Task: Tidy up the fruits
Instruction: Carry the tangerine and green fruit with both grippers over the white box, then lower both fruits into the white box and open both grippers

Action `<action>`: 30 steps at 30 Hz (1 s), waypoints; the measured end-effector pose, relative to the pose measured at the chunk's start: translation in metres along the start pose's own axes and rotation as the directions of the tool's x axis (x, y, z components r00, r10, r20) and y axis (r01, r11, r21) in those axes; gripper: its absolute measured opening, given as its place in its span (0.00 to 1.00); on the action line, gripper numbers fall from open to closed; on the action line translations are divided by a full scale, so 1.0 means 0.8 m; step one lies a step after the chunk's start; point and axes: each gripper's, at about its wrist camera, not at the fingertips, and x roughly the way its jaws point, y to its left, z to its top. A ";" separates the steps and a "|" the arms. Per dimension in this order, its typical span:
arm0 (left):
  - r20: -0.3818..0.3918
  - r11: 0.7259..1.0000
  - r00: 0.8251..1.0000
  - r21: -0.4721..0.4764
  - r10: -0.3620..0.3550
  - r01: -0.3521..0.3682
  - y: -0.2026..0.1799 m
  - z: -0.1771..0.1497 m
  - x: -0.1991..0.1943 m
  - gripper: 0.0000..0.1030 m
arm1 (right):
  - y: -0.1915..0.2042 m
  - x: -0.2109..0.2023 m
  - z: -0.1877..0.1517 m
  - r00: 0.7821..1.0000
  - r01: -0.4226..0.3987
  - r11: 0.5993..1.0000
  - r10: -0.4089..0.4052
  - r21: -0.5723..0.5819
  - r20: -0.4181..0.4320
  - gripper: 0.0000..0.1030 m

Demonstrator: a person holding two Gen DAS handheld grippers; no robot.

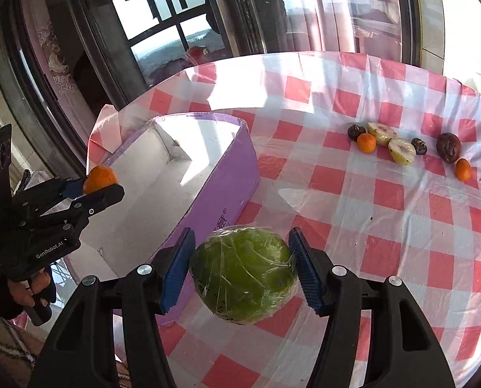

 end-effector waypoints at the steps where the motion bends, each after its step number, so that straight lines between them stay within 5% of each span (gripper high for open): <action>1: -0.019 1.000 1.000 -0.006 0.014 -0.014 0.007 -0.003 0.003 0.39 | 0.011 0.006 0.008 1.000 -0.012 1.000 0.012 -0.017 0.004 0.58; 6: -0.126 0.997 0.989 -0.027 0.072 -0.076 0.052 -0.026 0.022 0.40 | 0.068 0.041 0.036 0.999 -0.032 0.993 0.032 -0.113 -0.001 0.58; 13: -0.248 0.992 0.964 -0.054 0.096 -0.113 0.100 -0.053 0.047 0.39 | 0.133 0.101 0.041 0.995 0.032 0.957 -0.059 -0.287 -0.084 0.58; 23: -0.384 0.994 0.920 -0.034 0.080 -0.101 0.121 -0.073 0.089 0.40 | 0.152 0.159 0.001 0.957 0.025 0.926 -0.131 -0.378 -0.260 0.58; 30: -0.433 0.998 0.900 -0.006 0.057 -0.067 0.115 -0.081 0.100 0.41 | 0.163 0.168 -0.013 0.948 0.011 0.912 -0.141 -0.411 -0.287 0.53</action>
